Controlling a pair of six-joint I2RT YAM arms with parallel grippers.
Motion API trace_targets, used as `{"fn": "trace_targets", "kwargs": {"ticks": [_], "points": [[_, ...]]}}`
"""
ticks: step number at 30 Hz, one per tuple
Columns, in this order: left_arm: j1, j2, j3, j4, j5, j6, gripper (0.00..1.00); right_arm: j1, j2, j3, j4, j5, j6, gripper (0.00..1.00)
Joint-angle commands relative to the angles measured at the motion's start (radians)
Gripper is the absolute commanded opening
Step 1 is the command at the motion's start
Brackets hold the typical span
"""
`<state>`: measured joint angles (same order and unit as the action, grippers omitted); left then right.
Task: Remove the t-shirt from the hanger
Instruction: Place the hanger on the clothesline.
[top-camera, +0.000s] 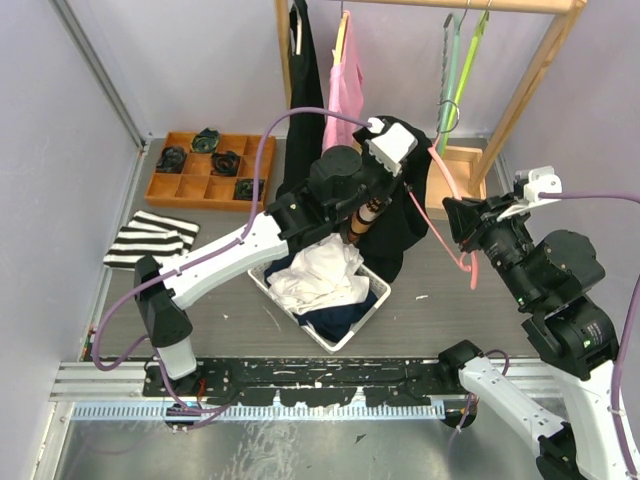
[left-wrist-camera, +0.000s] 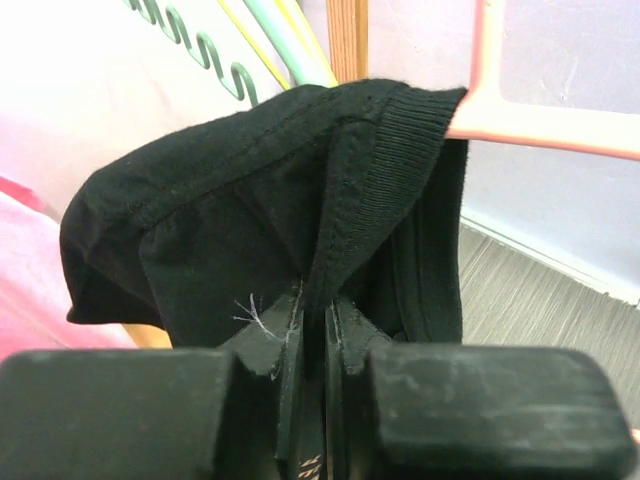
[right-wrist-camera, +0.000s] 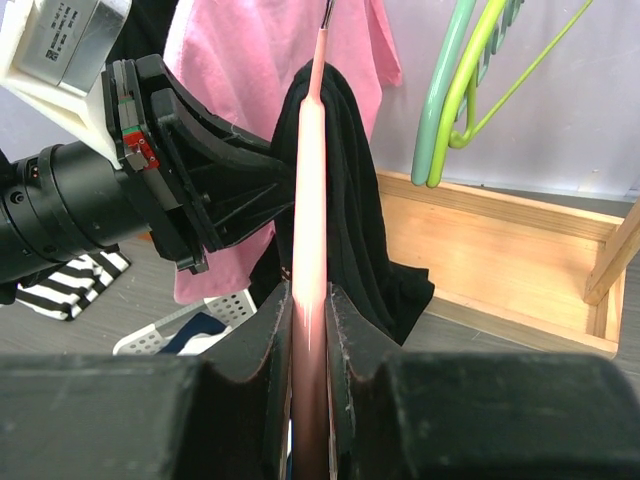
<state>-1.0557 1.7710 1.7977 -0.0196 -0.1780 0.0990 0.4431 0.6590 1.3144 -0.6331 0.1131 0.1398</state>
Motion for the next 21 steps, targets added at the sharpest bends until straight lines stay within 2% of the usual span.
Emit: {"fn": "trace_targets", "kwargs": {"ticks": [1, 3, 11, 17, 21], "points": [[0.006, -0.033, 0.026, 0.053, -0.029, 0.018, 0.08, -0.002, -0.025, 0.044, 0.135, -0.006, -0.006, 0.01], [0.007, -0.029, 0.043, 0.045, -0.04, 0.025, 0.0, -0.002, -0.029, 0.046, 0.132, -0.007, -0.005, 0.01], [0.036, 0.028, 0.189, 0.001, -0.19, 0.049, 0.0, -0.002, -0.06, 0.074, 0.084, -0.002, -0.015, 0.01], [0.098, 0.107, 0.342, -0.079, -0.2, 0.021, 0.0, -0.003, -0.1, 0.096, 0.03, -0.006, -0.024, 0.01], [0.123, 0.146, 0.385, -0.105, -0.204, 0.016, 0.0, -0.003, -0.131, 0.111, 0.013, -0.003, -0.028, 0.01]]}}
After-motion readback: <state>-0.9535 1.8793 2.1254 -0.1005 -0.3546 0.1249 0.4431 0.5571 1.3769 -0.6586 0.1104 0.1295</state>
